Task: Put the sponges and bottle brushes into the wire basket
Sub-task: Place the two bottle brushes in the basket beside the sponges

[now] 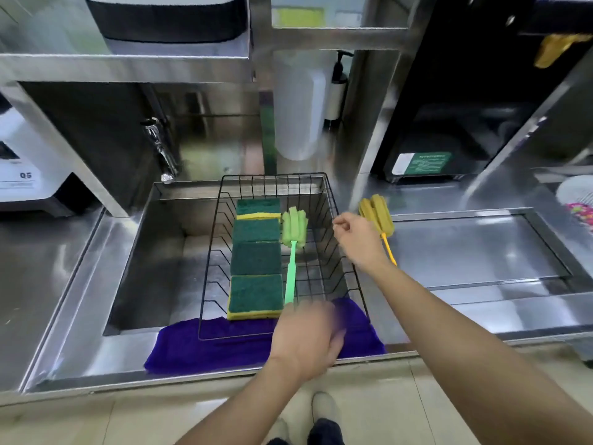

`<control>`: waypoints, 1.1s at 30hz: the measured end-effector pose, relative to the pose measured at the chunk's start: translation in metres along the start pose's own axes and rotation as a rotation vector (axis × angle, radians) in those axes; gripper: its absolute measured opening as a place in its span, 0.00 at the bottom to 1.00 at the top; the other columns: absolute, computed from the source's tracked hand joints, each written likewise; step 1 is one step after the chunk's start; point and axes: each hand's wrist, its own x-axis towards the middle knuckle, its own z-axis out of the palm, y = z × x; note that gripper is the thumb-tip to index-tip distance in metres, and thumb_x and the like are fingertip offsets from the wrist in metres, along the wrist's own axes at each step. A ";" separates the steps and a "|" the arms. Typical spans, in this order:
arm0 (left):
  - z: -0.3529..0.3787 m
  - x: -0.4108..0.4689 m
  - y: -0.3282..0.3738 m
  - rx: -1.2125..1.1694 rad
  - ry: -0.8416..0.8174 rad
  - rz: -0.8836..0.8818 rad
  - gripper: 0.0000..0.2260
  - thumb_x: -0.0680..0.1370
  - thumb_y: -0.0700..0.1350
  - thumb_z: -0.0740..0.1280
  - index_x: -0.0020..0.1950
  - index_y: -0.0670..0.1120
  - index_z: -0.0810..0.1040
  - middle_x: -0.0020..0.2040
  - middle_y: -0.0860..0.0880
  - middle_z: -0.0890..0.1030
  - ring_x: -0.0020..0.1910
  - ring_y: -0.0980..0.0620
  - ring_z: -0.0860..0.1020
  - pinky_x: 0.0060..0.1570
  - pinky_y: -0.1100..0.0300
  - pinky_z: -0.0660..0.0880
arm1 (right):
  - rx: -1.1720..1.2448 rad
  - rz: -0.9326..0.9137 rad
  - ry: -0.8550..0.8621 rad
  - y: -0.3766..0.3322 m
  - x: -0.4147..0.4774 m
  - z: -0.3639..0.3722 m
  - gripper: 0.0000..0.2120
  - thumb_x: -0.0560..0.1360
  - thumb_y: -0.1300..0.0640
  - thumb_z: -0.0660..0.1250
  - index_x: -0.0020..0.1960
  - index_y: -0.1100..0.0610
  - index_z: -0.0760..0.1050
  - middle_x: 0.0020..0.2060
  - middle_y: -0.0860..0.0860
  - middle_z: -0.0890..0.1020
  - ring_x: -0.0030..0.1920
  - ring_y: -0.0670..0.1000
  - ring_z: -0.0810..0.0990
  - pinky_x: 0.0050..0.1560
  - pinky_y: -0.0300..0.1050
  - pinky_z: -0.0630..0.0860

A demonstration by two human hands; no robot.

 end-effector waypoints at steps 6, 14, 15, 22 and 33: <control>0.005 0.008 0.009 0.007 -0.005 0.065 0.19 0.72 0.57 0.54 0.43 0.45 0.78 0.35 0.48 0.78 0.32 0.47 0.75 0.34 0.55 0.72 | -0.164 0.189 0.211 0.046 -0.014 -0.030 0.11 0.76 0.61 0.60 0.58 0.60 0.74 0.58 0.60 0.79 0.56 0.63 0.77 0.53 0.53 0.74; 0.013 0.004 0.005 0.086 0.051 0.160 0.18 0.74 0.53 0.55 0.50 0.43 0.77 0.37 0.46 0.78 0.33 0.46 0.75 0.34 0.54 0.71 | -0.303 0.367 0.056 0.087 -0.039 -0.030 0.13 0.78 0.52 0.58 0.57 0.60 0.72 0.56 0.59 0.79 0.56 0.63 0.77 0.53 0.53 0.74; 0.013 0.004 0.006 0.081 0.048 0.157 0.17 0.74 0.52 0.55 0.50 0.42 0.77 0.37 0.46 0.78 0.34 0.46 0.75 0.34 0.54 0.71 | -0.315 0.367 0.048 0.089 -0.040 -0.028 0.12 0.78 0.53 0.58 0.54 0.60 0.73 0.53 0.60 0.80 0.54 0.64 0.78 0.52 0.53 0.75; 0.009 0.004 0.005 0.053 0.010 0.138 0.16 0.74 0.52 0.55 0.49 0.44 0.77 0.37 0.47 0.78 0.34 0.47 0.76 0.33 0.53 0.72 | -0.213 0.305 0.158 0.080 -0.039 -0.027 0.11 0.79 0.55 0.57 0.50 0.63 0.72 0.47 0.63 0.81 0.49 0.66 0.78 0.46 0.53 0.74; -0.004 -0.002 -0.017 0.030 -0.063 0.069 0.15 0.69 0.57 0.58 0.41 0.47 0.75 0.34 0.49 0.78 0.31 0.48 0.75 0.32 0.55 0.70 | 0.057 0.029 0.111 0.002 -0.026 -0.018 0.18 0.79 0.57 0.60 0.68 0.59 0.64 0.55 0.61 0.79 0.55 0.62 0.77 0.49 0.48 0.71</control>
